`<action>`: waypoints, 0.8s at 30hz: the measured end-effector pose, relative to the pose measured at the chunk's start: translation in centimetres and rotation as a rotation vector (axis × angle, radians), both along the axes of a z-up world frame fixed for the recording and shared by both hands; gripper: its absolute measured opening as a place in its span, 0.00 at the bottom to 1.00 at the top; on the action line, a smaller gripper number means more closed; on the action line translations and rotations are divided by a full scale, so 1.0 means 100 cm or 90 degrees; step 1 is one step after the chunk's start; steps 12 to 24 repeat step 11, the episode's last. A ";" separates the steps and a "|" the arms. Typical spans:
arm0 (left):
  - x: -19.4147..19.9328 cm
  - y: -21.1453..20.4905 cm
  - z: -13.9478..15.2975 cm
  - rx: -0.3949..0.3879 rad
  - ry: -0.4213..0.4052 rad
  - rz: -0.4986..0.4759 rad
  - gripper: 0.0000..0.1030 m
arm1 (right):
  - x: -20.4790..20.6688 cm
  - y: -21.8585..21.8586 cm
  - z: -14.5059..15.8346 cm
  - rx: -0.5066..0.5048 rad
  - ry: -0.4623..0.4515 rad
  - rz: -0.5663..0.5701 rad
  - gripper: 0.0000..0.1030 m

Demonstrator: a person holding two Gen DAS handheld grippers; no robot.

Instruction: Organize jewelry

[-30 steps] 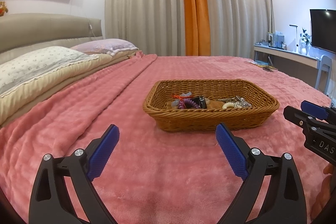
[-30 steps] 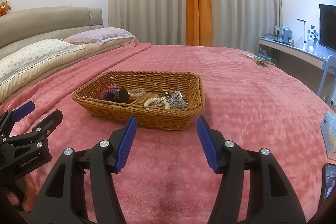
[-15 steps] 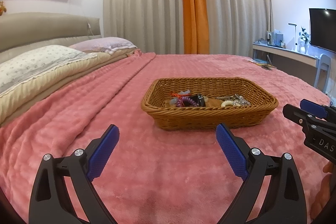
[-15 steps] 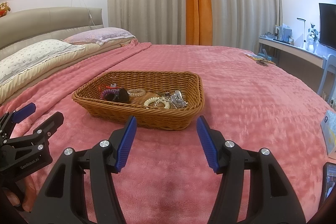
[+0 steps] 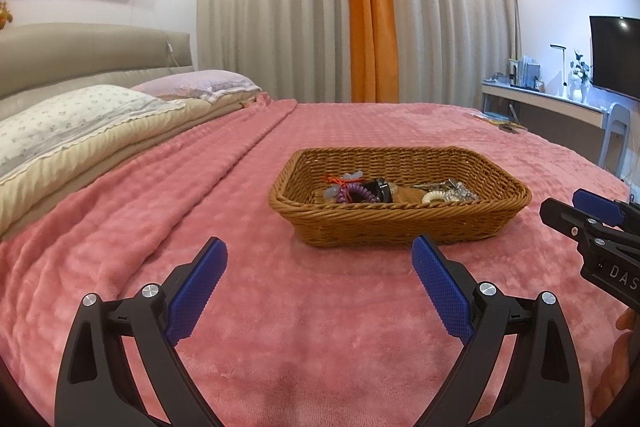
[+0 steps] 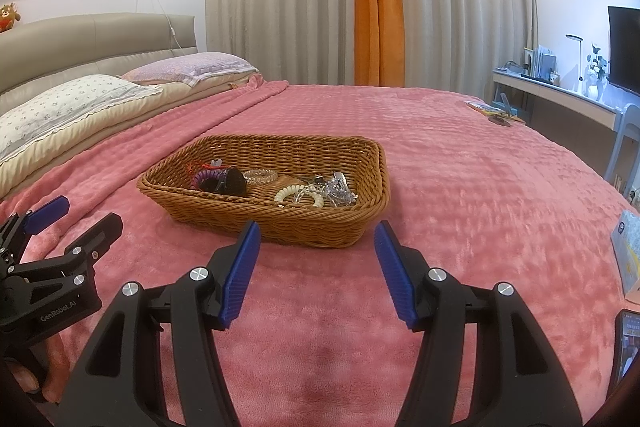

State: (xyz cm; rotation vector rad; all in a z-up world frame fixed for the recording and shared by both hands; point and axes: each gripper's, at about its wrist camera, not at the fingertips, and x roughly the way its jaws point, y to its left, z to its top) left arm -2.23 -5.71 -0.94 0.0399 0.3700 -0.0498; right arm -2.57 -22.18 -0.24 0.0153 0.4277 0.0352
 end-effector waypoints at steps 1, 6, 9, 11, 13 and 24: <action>0.001 0.000 -0.001 -0.002 0.003 -0.001 0.88 | 0.000 0.000 0.000 0.000 0.000 0.000 0.54; 0.002 0.002 0.000 -0.005 0.006 0.002 0.92 | 0.000 0.000 0.000 0.000 0.000 0.000 0.54; 0.001 0.001 0.000 -0.002 0.007 0.004 0.92 | 0.000 0.000 0.000 0.000 0.000 0.000 0.54; 0.001 0.001 0.000 -0.003 0.007 0.004 0.92 | 0.000 0.000 0.000 0.000 0.000 0.000 0.54; 0.001 0.001 0.000 -0.003 0.007 0.004 0.92 | 0.000 0.000 0.000 0.000 0.000 0.000 0.54; 0.001 0.001 0.000 -0.003 0.007 0.004 0.92 | 0.000 0.000 0.000 0.000 0.000 0.000 0.54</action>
